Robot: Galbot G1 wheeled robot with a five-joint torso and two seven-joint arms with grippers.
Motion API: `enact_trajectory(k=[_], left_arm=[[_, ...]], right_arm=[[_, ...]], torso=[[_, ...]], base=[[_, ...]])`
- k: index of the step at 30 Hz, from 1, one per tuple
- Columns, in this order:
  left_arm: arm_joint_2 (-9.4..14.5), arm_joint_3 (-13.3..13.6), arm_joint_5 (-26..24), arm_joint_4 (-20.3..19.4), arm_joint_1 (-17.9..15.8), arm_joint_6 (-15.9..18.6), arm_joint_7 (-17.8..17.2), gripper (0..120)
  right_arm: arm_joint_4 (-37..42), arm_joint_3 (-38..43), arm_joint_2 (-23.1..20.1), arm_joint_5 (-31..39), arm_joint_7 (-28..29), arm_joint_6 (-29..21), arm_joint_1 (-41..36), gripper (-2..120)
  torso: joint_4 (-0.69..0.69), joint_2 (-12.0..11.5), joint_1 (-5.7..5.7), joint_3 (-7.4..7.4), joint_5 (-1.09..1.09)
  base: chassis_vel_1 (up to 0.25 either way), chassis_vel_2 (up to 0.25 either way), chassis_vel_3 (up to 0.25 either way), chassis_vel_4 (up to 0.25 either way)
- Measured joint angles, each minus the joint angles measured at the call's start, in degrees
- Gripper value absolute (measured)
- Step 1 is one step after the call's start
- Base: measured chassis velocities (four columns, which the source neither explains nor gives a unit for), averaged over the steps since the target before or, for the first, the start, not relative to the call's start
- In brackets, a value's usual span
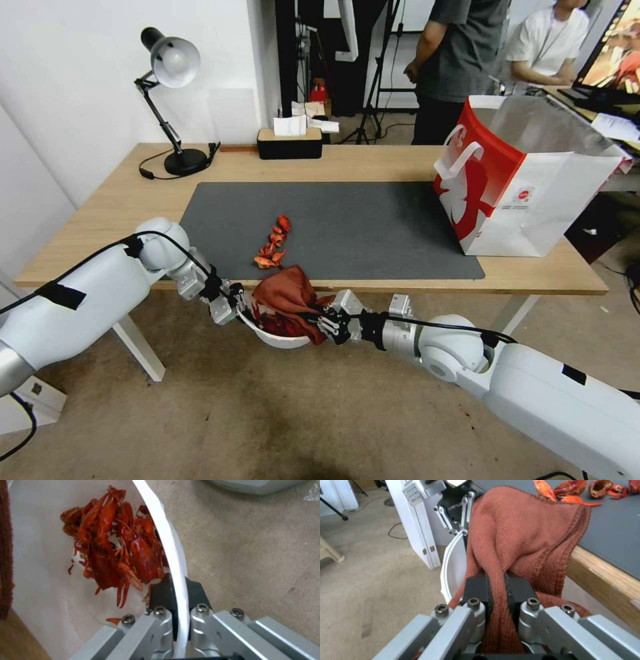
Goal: Sweep shrimp from table into container with towel, then put container into takeout bag.
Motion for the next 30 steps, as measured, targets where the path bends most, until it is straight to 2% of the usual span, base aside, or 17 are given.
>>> enact_trajectory(k=[30], left_arm=[[0.35, -1.44, 0.41, -0.32, 1.42, -0.17, -0.01, 0]], right_arm=[[6.16, 3.88, -1.59, 2.27, 1.1, 0.18, -3.38, 6]], torso=[[0.0, 0.0, -0.01, 0.0, -0.01]], base=[[0.0, 0.0, 0.0, 0.0]])
